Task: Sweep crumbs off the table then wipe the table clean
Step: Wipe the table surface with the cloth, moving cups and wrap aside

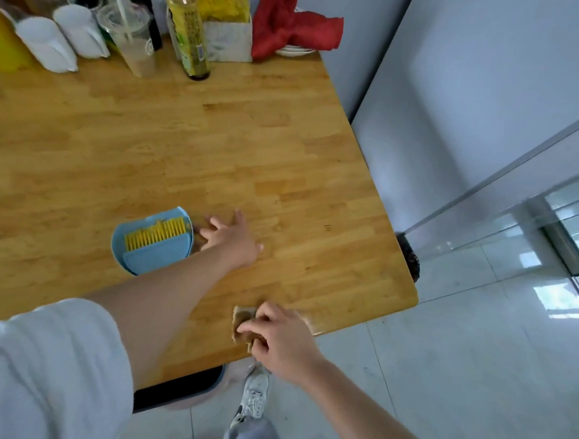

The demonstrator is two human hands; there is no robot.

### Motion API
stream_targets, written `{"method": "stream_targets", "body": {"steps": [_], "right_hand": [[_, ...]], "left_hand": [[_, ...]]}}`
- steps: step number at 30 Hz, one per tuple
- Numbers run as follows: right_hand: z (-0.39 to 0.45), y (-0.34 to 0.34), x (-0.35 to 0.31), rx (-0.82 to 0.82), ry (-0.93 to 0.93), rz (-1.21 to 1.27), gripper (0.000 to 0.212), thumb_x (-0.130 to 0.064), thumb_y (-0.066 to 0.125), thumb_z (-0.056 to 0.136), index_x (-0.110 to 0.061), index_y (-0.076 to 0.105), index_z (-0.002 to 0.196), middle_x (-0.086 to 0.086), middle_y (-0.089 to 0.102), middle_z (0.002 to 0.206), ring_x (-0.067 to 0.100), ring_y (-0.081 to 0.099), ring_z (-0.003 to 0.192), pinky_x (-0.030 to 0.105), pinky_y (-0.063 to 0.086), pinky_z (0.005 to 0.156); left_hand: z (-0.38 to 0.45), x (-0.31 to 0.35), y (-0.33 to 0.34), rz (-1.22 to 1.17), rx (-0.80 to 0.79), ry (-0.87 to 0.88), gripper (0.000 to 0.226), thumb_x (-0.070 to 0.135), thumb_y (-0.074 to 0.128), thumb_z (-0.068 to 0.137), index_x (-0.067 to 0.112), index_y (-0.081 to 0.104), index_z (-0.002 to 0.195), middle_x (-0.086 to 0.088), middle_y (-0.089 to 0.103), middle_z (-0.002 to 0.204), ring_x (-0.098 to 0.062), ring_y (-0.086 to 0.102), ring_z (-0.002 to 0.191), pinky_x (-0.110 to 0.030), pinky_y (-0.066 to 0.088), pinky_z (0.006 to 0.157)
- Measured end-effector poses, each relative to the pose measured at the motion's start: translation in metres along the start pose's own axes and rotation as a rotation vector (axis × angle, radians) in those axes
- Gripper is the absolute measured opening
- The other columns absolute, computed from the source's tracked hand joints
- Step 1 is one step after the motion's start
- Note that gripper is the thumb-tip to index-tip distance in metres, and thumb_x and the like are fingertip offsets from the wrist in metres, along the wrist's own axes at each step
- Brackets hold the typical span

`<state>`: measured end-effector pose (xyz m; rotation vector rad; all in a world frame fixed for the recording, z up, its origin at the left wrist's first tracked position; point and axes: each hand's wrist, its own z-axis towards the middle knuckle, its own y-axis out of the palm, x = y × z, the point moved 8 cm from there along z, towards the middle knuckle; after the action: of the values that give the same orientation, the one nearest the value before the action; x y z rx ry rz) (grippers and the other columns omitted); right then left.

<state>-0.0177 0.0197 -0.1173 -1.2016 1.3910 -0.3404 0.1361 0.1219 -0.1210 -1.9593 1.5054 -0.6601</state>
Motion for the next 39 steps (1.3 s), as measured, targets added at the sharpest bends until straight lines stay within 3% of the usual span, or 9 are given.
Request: {"method": "stream_targets", "body": {"steps": [5,8,12,15,17,23,29,35,39], "right_hand": [[-0.017,-0.099,0.144,0.359,0.576,0.128,0.033,-0.021,0.06,0.094,-0.037,0.064,0.122,-0.004,0.061,0.116,0.007,0.067,0.066,0.026,0.059,0.058],[-0.04,-0.118,0.177,0.633,0.933,0.162,0.035,-0.022,0.054,0.097,-0.037,0.06,0.128,0.004,0.056,0.127,0.011,0.064,0.071,0.035,0.059,0.074],[0.021,-0.042,0.036,0.494,0.571,0.091,0.032,-0.026,0.055,0.098,-0.033,0.062,0.129,-0.004,0.05,0.122,0.003,0.054,0.069,0.008,0.042,0.063],[0.054,0.022,-0.065,0.136,0.106,0.017,0.034,-0.028,0.056,0.093,-0.034,0.065,0.125,-0.007,0.052,0.111,0.008,0.056,0.08,0.023,0.048,0.069],[0.054,0.013,-0.042,0.104,0.185,0.042,0.032,-0.027,0.056,0.095,-0.035,0.065,0.125,-0.01,0.05,0.113,0.005,0.059,0.074,0.026,0.054,0.065],[0.033,-0.054,0.051,0.59,0.869,0.159,0.035,-0.022,0.054,0.099,-0.037,0.06,0.13,0.003,0.053,0.127,0.011,0.063,0.078,0.022,0.053,0.061],[0.096,0.003,-0.057,0.169,0.266,0.059,0.031,-0.022,0.059,0.094,-0.033,0.067,0.122,-0.008,0.052,0.118,0.001,0.058,0.072,0.02,0.052,0.061],[0.061,-0.063,0.051,0.535,0.748,0.123,0.034,-0.023,0.056,0.098,-0.036,0.062,0.129,0.003,0.05,0.129,0.013,0.065,0.077,0.033,0.06,0.07],[0.073,-0.038,0.001,0.322,0.385,0.029,0.031,-0.024,0.059,0.095,-0.035,0.067,0.123,-0.01,0.051,0.121,0.001,0.057,0.074,0.023,0.056,0.066]], "left_hand": [[0.007,-0.005,-0.021,0.125,-0.137,0.065,0.079,0.052,0.04,0.1,0.019,0.0,0.16,-0.022,0.01,0.163,-0.045,0.012,0.148,-0.051,0.028,0.116],[0.0,-0.009,-0.039,0.174,-0.086,0.223,0.059,0.035,0.044,0.102,0.006,0.034,0.152,-0.015,0.042,0.151,-0.029,0.049,0.123,-0.034,0.042,0.102],[-0.001,-0.022,-0.041,0.234,-0.065,0.362,0.057,0.031,0.046,0.1,0.012,0.033,0.152,-0.012,0.054,0.137,-0.026,0.056,0.105,-0.035,0.048,0.087],[-0.008,-0.03,-0.039,0.265,-0.062,0.494,0.057,0.017,0.042,0.1,0.014,0.028,0.155,-0.012,0.049,0.144,-0.029,0.059,0.11,-0.038,0.051,0.085],[-0.013,-0.041,-0.043,0.291,-0.004,0.595,0.053,0.009,0.042,0.096,0.017,0.042,0.149,-0.009,0.049,0.145,-0.029,0.056,0.117,-0.037,0.051,0.086],[-0.027,-0.083,-0.048,0.358,-0.032,0.854,0.047,0.011,0.056,0.083,0.036,0.059,0.122,0.004,0.051,0.124,-0.021,0.042,0.128,-0.036,0.041,0.105],[-0.026,-0.106,-0.023,0.692,-0.065,0.897,0.048,0.024,0.076,0.079,0.038,0.054,0.119,-0.008,0.004,0.166,-0.03,-0.017,0.151,-0.054,-0.001,0.123],[-0.026,-0.103,-0.027,0.748,0.103,1.025,0.03,0.034,0.075,0.081,0.039,0.059,0.106,0.001,0.038,0.146,-0.026,0.01,0.15,-0.048,-0.003,0.123],[-0.025,-0.069,-0.064,0.706,0.238,1.041,0.029,0.044,0.074,0.076,0.039,0.059,0.101,0.007,0.05,0.113,-0.018,0.038,0.126,-0.043,0.012,0.121]]}}
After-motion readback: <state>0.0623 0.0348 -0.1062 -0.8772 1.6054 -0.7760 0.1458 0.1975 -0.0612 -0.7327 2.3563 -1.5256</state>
